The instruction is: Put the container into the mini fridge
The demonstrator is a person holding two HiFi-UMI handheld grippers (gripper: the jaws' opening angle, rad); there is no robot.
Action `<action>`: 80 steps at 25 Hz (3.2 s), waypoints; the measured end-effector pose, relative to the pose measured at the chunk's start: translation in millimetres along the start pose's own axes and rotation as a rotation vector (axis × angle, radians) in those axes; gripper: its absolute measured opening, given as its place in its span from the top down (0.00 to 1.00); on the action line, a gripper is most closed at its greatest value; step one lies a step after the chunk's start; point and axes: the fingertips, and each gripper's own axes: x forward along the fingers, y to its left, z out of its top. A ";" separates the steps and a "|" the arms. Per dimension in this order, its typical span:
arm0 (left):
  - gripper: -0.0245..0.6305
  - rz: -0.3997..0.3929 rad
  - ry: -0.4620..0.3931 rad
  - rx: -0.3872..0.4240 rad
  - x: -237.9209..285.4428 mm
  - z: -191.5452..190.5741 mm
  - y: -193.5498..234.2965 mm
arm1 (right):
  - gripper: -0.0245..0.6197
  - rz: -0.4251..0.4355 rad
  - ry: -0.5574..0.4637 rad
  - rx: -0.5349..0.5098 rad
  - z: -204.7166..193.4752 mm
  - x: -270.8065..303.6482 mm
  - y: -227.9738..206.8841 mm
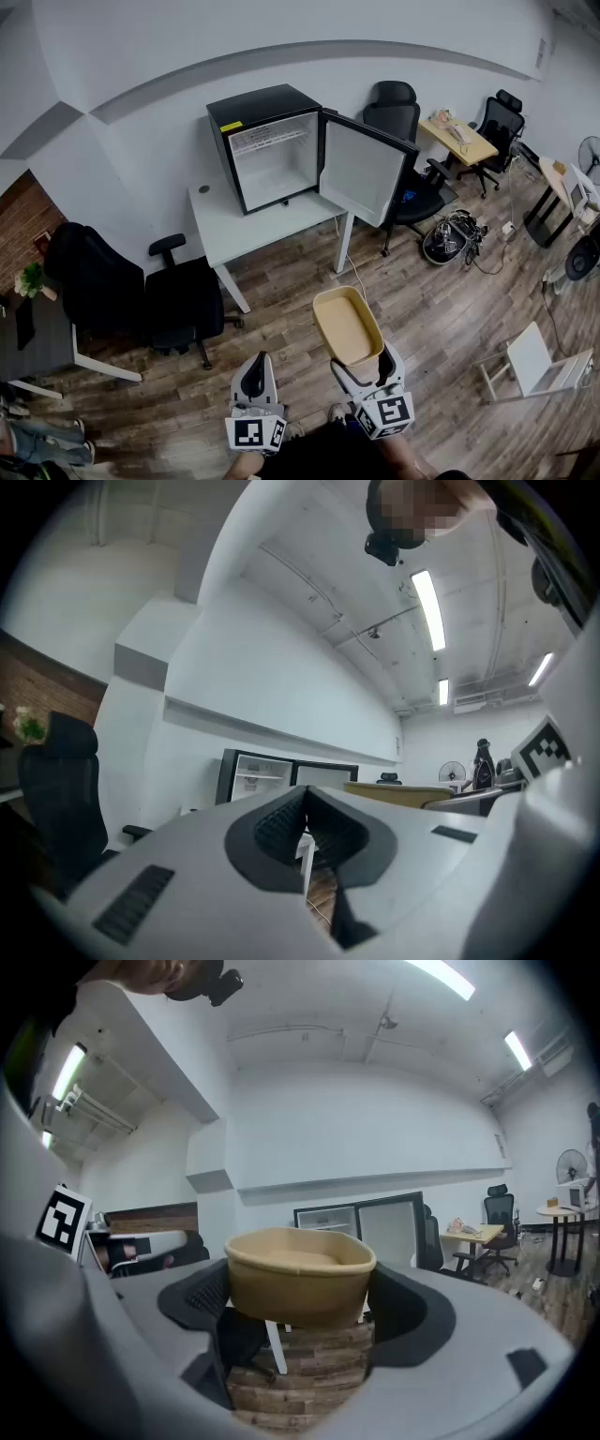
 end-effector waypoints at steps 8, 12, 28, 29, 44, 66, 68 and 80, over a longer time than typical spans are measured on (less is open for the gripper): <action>0.95 -0.003 0.013 -0.035 6.7 -3.6 -2.4 | 0.23 0.009 0.007 -0.003 2.3 1.9 -3.6; 0.95 -0.002 0.017 -0.025 11.3 -5.7 -6.8 | 0.23 0.006 -0.001 0.006 4.0 3.0 -9.8; 0.95 0.055 0.017 -0.002 70.3 -6.5 -62.4 | 0.23 0.101 0.008 0.008 7.8 28.0 -86.9; 0.95 0.061 0.017 -0.003 74.4 -7.2 -65.6 | 0.23 0.109 0.011 0.002 8.0 31.1 -92.4; 0.95 0.087 0.019 0.006 213.6 -22.3 -10.3 | 0.23 0.129 0.034 0.002 13.1 174.0 -141.2; 0.95 0.056 0.000 0.001 452.8 -12.1 171.8 | 0.23 0.090 0.010 -0.025 71.7 494.1 -158.6; 0.95 0.076 -0.001 0.005 468.8 -12.7 177.7 | 0.23 0.102 0.010 -0.036 74.8 520.1 -167.7; 0.95 0.186 -0.018 0.019 569.4 -8.8 213.0 | 0.23 0.214 -0.001 -0.134 105.3 691.2 -199.6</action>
